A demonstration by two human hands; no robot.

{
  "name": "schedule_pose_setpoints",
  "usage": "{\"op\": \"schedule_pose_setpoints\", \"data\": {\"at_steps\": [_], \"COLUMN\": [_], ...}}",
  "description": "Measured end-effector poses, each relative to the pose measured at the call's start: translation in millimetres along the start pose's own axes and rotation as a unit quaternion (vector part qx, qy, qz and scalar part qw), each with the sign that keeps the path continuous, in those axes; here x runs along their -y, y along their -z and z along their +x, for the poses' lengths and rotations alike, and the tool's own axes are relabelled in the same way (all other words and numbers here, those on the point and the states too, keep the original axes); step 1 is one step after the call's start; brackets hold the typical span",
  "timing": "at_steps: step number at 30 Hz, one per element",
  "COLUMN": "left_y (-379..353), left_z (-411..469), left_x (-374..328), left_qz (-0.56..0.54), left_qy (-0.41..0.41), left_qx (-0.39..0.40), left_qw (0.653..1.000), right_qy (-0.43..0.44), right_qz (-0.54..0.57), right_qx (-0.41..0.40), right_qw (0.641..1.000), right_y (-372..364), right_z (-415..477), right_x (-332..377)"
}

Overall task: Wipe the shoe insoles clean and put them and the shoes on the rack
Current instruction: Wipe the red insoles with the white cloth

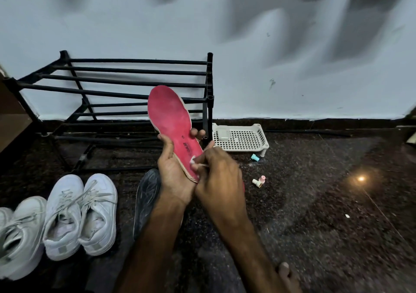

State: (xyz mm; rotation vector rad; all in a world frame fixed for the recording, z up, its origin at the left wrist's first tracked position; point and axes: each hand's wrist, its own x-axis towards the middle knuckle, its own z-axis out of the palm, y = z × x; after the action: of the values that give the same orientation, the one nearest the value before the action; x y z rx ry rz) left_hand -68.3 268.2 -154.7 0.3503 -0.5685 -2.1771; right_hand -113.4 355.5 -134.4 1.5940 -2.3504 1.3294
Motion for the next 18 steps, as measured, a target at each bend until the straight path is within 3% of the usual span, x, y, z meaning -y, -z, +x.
{"op": "schedule_pose_setpoints", "data": {"at_steps": [3, 8, 14, 18], "left_y": [1, 6, 0, -7], "left_z": [2, 1, -3, -12], "left_x": [-1, 0, 11, 16], "left_qz": [0.011, 0.008, 0.065, 0.082], "left_qy": [-0.017, 0.009, 0.003, 0.025], "left_qx": [-0.009, 0.006, 0.004, 0.037], "left_qw": [1.000, 1.000, 0.998, 0.996], "right_qy": [0.017, -0.009, 0.038, 0.029], "right_qz": [0.035, -0.014, 0.038, -0.014], "right_qx": [0.027, -0.008, -0.030, -0.058], "right_qw": [0.999, 1.000, 0.998, 0.998], "right_y": [-2, -3, 1, 2], "right_z": [-4, 8, 9, 39], "right_x": [4, -10, 3, -16]}}
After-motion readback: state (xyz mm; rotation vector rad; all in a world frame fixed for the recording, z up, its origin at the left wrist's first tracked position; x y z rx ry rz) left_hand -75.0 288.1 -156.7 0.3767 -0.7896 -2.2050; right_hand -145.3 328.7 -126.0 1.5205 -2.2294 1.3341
